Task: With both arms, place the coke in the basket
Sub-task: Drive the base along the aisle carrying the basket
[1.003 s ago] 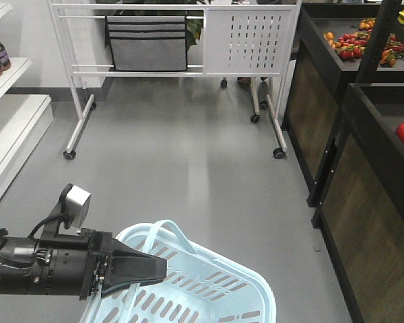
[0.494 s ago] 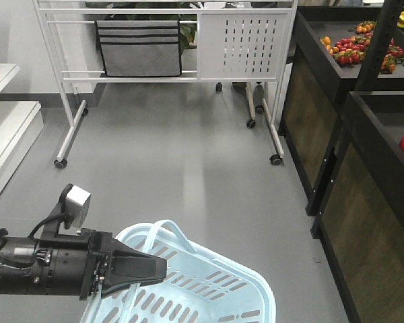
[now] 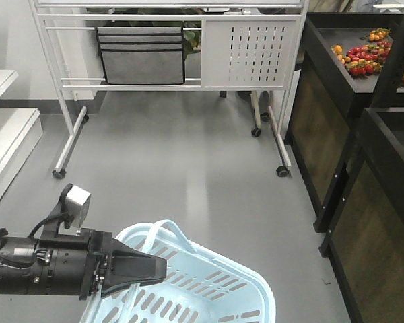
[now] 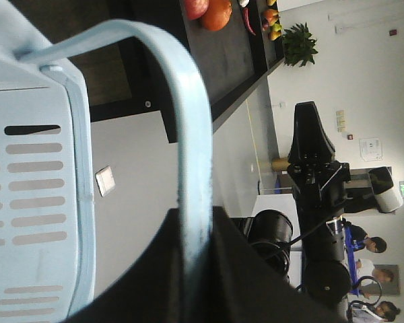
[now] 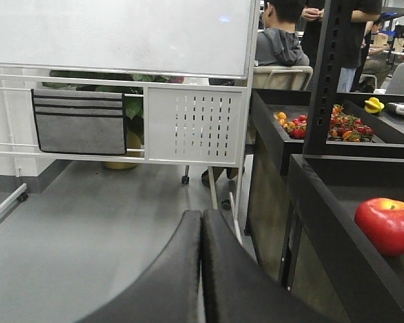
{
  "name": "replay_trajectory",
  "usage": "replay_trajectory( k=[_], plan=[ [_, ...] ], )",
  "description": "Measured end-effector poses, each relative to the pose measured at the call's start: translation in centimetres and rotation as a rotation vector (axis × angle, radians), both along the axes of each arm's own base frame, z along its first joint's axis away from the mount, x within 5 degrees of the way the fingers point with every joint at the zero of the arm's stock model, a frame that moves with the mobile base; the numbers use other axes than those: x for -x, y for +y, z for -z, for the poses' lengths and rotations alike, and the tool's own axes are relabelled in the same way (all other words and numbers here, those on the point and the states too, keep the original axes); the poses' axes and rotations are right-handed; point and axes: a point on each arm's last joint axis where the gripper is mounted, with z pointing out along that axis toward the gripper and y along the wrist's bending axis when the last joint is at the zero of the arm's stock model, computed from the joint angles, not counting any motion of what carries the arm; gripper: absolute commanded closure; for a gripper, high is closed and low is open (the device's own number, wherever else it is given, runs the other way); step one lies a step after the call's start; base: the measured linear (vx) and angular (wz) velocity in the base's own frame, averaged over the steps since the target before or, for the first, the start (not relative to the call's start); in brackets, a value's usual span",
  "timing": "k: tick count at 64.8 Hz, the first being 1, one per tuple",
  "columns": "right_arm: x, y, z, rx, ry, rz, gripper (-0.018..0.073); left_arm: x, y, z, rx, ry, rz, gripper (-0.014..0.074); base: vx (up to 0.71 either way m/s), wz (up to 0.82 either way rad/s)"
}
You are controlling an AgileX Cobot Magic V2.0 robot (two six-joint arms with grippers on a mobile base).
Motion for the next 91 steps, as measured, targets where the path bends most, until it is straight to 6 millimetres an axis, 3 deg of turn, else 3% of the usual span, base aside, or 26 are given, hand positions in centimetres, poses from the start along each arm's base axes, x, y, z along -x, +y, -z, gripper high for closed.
replay_trajectory(
  k=[91],
  plan=[
    [0.0,0.0,0.0,0.0,0.0,0.0,0.0569,-0.01,0.0,0.01,-0.001,0.0,-0.001,0.0603,0.18,-0.01]
  ],
)
